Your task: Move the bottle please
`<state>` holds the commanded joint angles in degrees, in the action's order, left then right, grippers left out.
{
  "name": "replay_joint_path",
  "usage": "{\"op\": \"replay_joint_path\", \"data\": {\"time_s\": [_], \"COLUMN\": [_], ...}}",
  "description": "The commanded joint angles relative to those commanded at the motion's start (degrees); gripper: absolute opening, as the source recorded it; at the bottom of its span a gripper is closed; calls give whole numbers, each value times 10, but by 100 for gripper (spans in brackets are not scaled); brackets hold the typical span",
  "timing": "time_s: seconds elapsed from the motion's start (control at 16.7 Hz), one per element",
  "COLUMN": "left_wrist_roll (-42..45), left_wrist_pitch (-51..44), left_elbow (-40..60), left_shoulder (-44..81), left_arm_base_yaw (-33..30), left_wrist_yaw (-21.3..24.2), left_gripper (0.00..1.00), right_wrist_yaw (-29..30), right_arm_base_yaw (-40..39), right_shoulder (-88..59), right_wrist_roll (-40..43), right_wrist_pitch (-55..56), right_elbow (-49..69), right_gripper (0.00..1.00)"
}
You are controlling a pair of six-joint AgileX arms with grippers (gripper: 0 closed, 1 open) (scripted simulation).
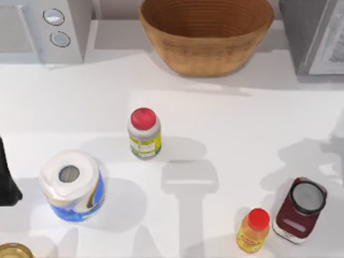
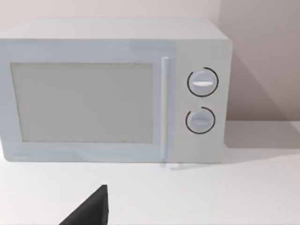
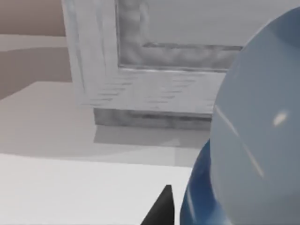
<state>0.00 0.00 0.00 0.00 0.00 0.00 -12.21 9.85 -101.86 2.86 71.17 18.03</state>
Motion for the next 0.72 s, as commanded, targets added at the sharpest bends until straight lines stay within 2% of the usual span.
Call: {"op": "replay_joint_path", "data": {"time_s": [0.24,0.72], "left_wrist_roll": [0,0], "left_wrist_pitch": [0,0], "left_elbow": [0,0], "left_shoulder": [0,0], "left_arm_base_yaw": [0,0], "left_wrist_yaw": [0,0], "left_gripper": [100,100], "right_wrist_yaw": [1,38], "right_arm_base_yaw": [-17,23], "right_shoulder": [-66,-170], "right_wrist_roll": [5,-21], "right_wrist_pitch": [37,87], "right_elbow": [35,93], "right_gripper": [0,0]}}
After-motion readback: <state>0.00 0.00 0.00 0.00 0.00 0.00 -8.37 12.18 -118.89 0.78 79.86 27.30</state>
